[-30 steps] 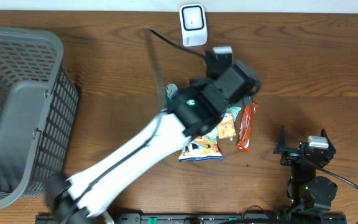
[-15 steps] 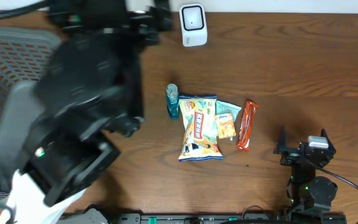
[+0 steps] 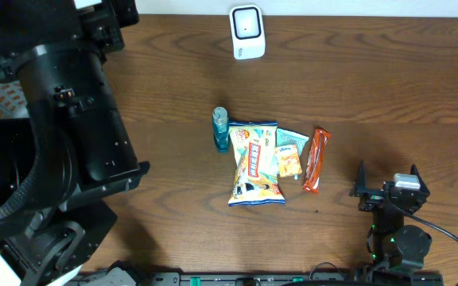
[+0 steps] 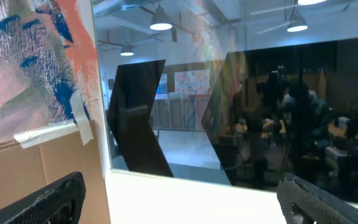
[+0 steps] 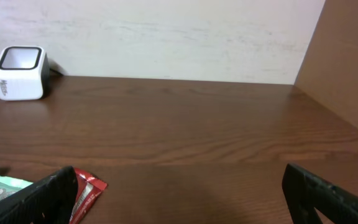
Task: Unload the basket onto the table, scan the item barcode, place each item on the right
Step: 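Release the Kleenex pack and retract the left arm up and away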
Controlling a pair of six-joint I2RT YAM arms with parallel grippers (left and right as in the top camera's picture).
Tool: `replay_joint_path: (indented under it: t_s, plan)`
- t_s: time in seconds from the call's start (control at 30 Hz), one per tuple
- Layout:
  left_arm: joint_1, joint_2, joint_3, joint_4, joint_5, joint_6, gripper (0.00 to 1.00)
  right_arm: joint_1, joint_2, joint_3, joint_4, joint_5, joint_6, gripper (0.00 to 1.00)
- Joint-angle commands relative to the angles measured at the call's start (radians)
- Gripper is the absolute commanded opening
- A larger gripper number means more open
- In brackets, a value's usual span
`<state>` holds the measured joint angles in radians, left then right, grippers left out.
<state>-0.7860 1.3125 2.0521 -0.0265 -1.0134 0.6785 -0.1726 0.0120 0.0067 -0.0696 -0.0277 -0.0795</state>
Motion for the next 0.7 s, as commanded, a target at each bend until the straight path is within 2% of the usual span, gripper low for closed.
replay_joint_path:
  t_s: [0.0,0.2,0.4,0.67]
  plan:
    - [0.003,-0.036,-0.034,0.000,-0.021,0.043,0.98,-0.003,-0.005,-0.001,-0.003,-0.005,0.012,0.99]
    - [0.003,-0.163,-0.216,-0.013,-0.018,0.041,0.98,-0.003,-0.005,-0.001,-0.003,-0.005,0.012,0.99]
    - [0.027,-0.303,-0.378,-0.013,0.007,-0.074,0.98,-0.003,-0.005,-0.001,-0.003,-0.005,0.012,0.99]
    - [0.117,-0.422,-0.430,-0.064,0.027,-0.229,0.98,-0.003,-0.005,-0.001,-0.003,-0.005,0.012,0.99]
